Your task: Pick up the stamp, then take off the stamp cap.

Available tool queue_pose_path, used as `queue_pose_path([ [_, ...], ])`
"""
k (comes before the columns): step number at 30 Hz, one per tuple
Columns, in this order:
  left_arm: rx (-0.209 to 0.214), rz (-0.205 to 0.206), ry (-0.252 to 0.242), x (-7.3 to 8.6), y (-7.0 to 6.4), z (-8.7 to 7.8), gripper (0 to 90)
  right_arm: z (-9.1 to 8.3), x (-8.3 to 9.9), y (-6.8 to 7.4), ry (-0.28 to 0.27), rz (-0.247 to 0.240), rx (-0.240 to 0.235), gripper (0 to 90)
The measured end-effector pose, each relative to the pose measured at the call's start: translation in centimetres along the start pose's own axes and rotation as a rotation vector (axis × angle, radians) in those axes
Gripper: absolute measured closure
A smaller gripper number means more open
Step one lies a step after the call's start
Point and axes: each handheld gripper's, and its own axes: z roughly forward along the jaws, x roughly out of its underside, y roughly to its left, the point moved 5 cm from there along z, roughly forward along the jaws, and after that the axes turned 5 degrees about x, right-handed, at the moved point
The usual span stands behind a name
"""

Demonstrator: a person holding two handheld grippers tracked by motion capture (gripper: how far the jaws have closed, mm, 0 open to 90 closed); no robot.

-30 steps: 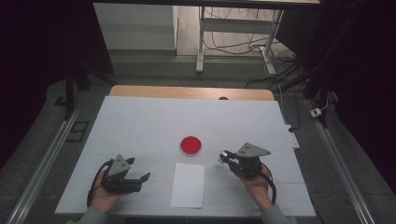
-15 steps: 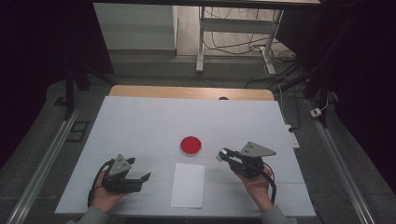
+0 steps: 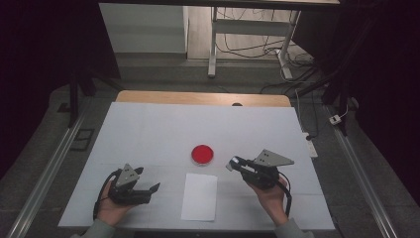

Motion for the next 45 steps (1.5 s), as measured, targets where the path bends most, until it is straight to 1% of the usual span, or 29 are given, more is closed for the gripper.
queue_pose_path([
  [2, 0.001, 0.001, -0.003, 0.0, 0.0, -0.1, 18.8, -0.1, -0.1, 0.1, 0.007, -0.006, 0.003, 75.3],
  [4, 0.002, -0.003, -0.003, 0.0, 0.1, 0.0, 18.8, -0.2, -0.3, -0.1, 0.003, 0.005, 0.003, 75.3],
  [8, 0.006, 0.002, -0.001, 0.0, 0.0, 0.0, 18.7, -0.1, -0.9, -0.2, -0.007, 0.019, 0.003, 75.3],
  [9, 0.006, 0.002, -0.002, 0.0, 0.0, 0.0, 18.8, 0.1, -1.4, 0.0, -0.011, 0.033, -0.008, 75.4],
  [11, 0.007, 0.002, -0.002, 0.0, 0.0, 0.0, 18.8, 0.2, -1.6, 0.2, -0.01, 0.032, -0.011, 75.3],
  [13, 0.005, 0.002, -0.003, 0.0, 0.0, -0.1, 18.8, 0.6, -2.1, 0.6, -0.007, 0.024, -0.017, 75.4],
  [14, 0.004, 0.001, -0.004, 0.0, -0.1, -0.1, 18.8, 1.0, -2.4, 1.0, -0.007, 0.03, -0.026, 75.3],
  [15, 0.003, 0.001, -0.005, 0.0, 0.0, -0.1, 18.8, 1.0, -2.4, 1.0, -0.007, 0.03, -0.026, 75.3],
  [16, 0.002, -0.001, -0.004, 0.0, 0.0, -0.1, 18.8, 1.3, -2.6, 1.4, -0.016, 0.043, -0.039, 75.4],
  [18, 0.003, 0.0, -0.003, 0.0, 0.0, 0.0, 18.8, 1.5, -2.6, 1.5, -0.017, 0.046, -0.045, 75.3],
  [19, 0.003, 0.002, -0.002, 0.0, 0.0, 0.0, 18.8, 1.8, -2.4, 1.9, -0.021, 0.051, -0.062, 75.4],
  [22, 0.003, 0.006, -0.002, 0.1, 0.0, 0.0, 18.8, 2.2, -2.2, 2.3, -0.002, 0.032, -0.068, 75.3],
  [25, 0.001, 0.005, 0.0, 0.1, 0.0, 0.0, 18.8, 2.4, -2.0, 2.5, 0.001, 0.037, -0.076, 75.4],
  [29, 0.0, 0.011, 0.006, 0.2, 0.0, 0.1, 18.8, 3.0, -1.7, 3.0, 0.009, 0.03, -0.091, 75.4],
  [32, 0.001, 0.01, 0.004, 0.2, 0.0, 0.0, 18.8, 3.2, -1.6, 3.1, 0.014, 0.027, -0.097, 75.3],
  [33, -0.002, 0.008, 0.004, 0.2, 0.0, 0.0, 18.8, 3.4, -1.6, 3.3, 0.013, 0.036, -0.11, 75.3],
  [38, -0.007, 0.009, 0.002, 0.3, 0.1, -0.1, 18.9, 3.5, -1.5, 3.6, 0.015, 0.032, -0.113, 75.3],
  [40, -0.008, 0.011, 0.002, 0.3, 0.0, -0.1, 18.9, 3.4, -1.7, 3.5, 0.005, 0.034, -0.106, 75.3],
  [45, -0.01, 0.014, 0.001, 0.2, -0.1, 0.0, 18.9, 3.4, -1.7, 3.3, 0.001, 0.043, -0.101, 75.3],
])
